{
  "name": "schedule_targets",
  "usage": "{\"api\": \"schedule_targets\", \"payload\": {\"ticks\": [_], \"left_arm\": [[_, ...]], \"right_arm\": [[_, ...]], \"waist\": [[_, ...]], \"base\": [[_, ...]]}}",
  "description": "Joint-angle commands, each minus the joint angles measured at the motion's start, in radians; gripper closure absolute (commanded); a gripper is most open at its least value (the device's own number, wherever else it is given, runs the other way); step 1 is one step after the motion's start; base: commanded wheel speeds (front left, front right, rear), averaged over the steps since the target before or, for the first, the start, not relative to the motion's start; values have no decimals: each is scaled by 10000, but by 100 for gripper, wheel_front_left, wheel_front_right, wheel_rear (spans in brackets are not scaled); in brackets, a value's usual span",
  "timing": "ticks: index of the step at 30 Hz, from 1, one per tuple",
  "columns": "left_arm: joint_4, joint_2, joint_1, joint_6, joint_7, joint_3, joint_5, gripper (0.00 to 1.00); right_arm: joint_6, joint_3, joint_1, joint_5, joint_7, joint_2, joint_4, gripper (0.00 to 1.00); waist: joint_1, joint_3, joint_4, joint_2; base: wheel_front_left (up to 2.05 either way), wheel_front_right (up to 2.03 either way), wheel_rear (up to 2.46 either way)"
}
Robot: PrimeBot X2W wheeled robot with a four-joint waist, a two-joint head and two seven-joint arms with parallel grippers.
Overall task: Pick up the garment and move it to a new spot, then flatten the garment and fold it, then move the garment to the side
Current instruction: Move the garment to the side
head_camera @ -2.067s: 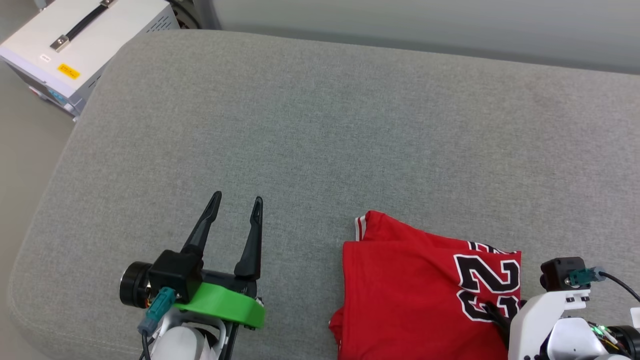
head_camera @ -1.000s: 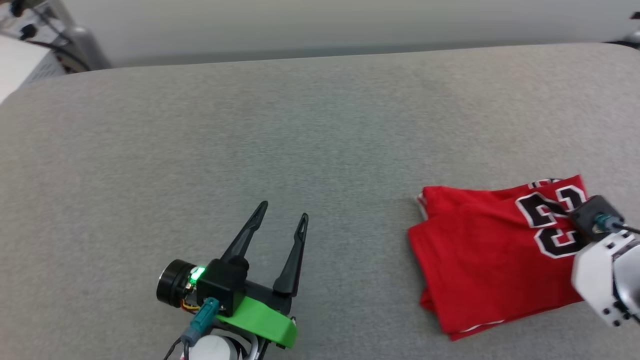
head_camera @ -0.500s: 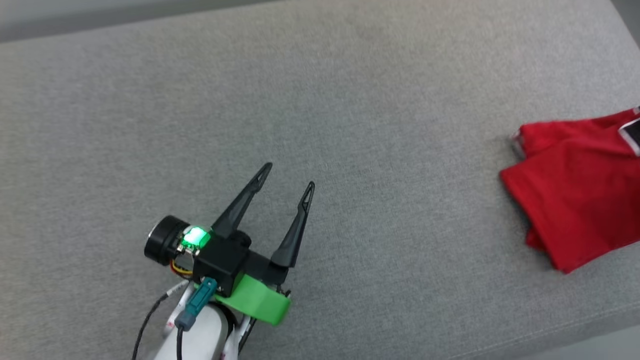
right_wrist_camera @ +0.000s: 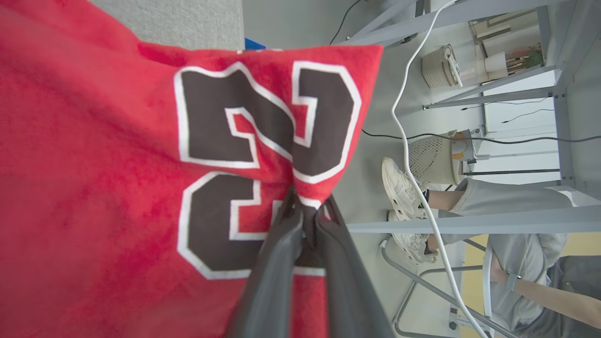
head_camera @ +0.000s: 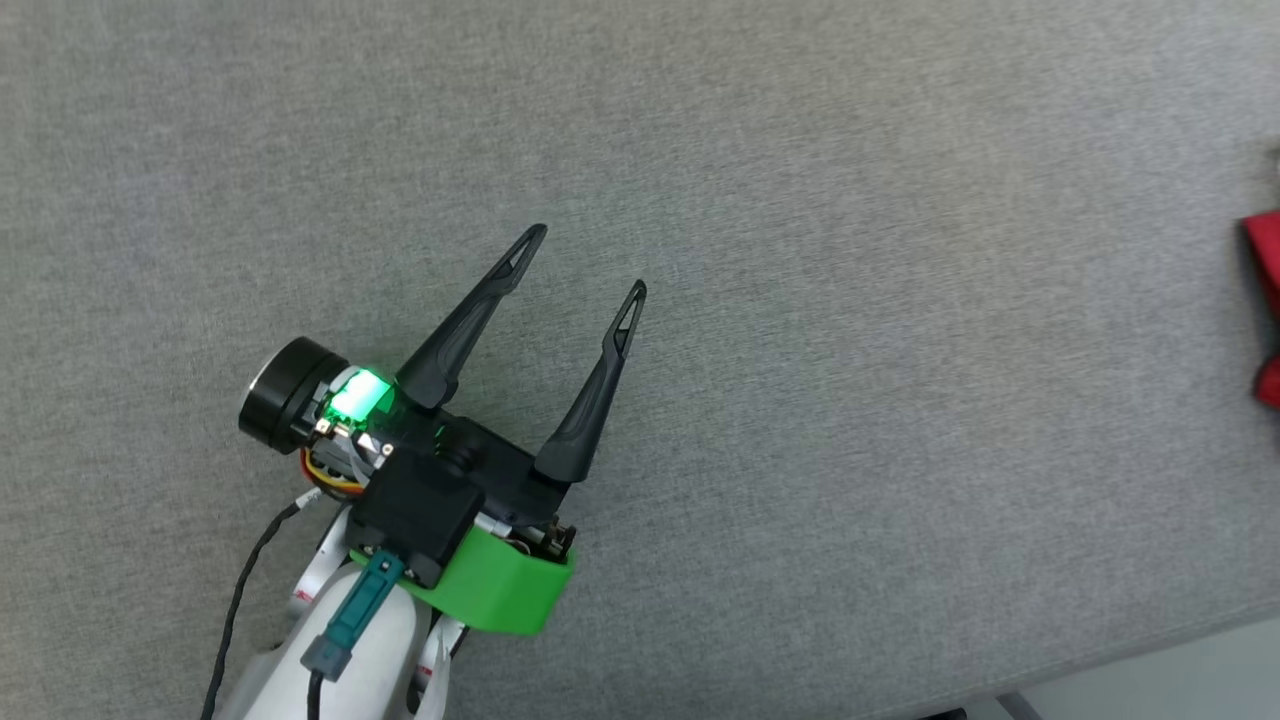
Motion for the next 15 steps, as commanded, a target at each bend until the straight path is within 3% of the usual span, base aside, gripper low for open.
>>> {"api": "schedule_targets", "payload": {"ticks": [1,11,12,13,15], "left_arm": [[-179,69,-181,10,75,-15,50,0],[-645,156,-131,111,249,-83,46,0],[-638,146,-134,115,247,-105,35,0],[-620,138,-143,115,239,-129,28,0],[-542,97,-173,123,205,-181,9,0]], "right_arm": [[-17,-196,-252,-197,-148,97,249,100],[-17,-1032,-1022,-1225,-878,744,1463,100],[-17,-1051,-1074,-1318,-965,799,1517,28],[-17,-1090,-1112,-1409,-1010,828,1561,0],[-17,-1311,-1203,-1620,-1149,879,1603,0]], "waist": [[-2,529,333,69],[-2,767,430,69],[-2,746,437,69],[-2,704,449,69],[-2,567,486,69]], "base": [[0,0,0],[0,0,0],[0,0,0],[0,0,0],[0,0,0]]}}
